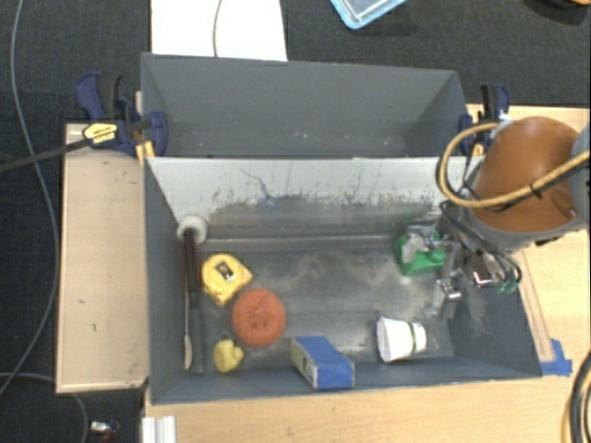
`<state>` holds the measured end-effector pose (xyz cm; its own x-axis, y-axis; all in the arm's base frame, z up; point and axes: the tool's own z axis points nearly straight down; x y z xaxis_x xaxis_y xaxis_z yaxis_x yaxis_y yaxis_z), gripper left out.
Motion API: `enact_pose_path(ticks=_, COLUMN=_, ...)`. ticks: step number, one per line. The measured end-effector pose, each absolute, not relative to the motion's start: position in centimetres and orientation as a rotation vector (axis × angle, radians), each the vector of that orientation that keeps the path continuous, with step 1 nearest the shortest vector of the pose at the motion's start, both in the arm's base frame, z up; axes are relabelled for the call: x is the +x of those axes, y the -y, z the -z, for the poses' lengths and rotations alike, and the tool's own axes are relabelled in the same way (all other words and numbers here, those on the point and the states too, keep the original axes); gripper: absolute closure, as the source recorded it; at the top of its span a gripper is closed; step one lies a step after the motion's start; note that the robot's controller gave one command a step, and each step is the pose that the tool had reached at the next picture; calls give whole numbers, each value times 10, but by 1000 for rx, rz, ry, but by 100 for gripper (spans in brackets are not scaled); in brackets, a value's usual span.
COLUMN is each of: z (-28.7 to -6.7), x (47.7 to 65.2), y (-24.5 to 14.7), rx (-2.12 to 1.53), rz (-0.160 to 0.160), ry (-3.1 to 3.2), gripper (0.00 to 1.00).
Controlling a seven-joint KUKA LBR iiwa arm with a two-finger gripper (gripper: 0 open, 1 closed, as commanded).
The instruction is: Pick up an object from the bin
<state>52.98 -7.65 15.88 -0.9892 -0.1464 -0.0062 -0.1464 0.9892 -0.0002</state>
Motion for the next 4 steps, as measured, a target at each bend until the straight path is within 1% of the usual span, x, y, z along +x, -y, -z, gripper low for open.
enact_pose_path(ticks=1, z=-159, x=501, y=104, rx=-184, rz=1, ry=-3129, gripper=0)
enact_pose_path(ticks=2, z=-169, x=492, y=124, rx=-602, rz=2, ry=-3077, gripper=0)
enact_pose_path(ticks=3, z=-123, x=491, y=91, rx=-459, rz=5, ry=-3096, gripper=0)
enact_pose_path(ticks=4, z=-86, x=491, y=59, rx=-362, rz=-1, ry=-3114, gripper=0)
